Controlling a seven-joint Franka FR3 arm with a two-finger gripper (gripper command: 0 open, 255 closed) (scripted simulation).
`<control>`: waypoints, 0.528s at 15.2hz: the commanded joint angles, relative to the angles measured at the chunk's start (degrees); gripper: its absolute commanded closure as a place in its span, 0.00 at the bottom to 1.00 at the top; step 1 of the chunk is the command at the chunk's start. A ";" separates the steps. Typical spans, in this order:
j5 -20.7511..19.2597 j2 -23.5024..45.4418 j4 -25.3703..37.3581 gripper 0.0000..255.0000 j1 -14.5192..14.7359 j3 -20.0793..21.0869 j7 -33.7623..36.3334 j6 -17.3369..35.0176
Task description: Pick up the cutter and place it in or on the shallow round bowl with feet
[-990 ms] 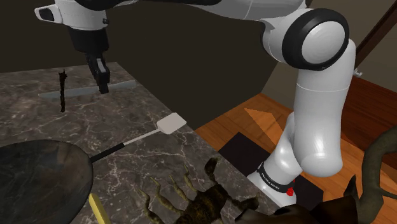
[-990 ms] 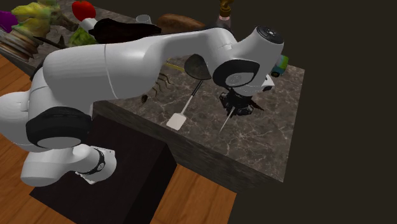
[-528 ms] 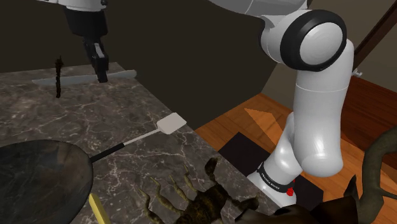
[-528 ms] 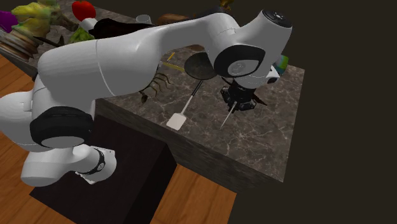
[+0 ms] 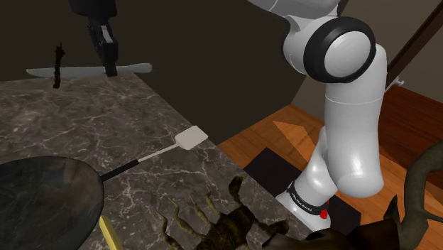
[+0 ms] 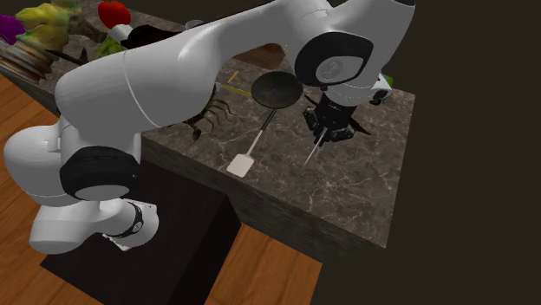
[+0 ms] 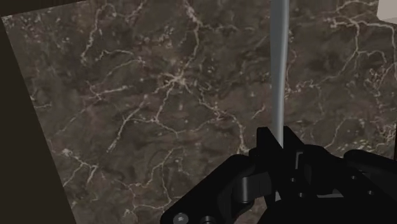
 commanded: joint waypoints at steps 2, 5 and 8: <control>-0.17 0.76 2.91 1.00 0.34 -0.04 -0.08 -2.18; 0.16 -1.17 -0.16 1.00 2.54 0.94 3.41 -1.14; 0.35 -2.27 -1.88 1.00 4.97 1.90 6.94 -0.59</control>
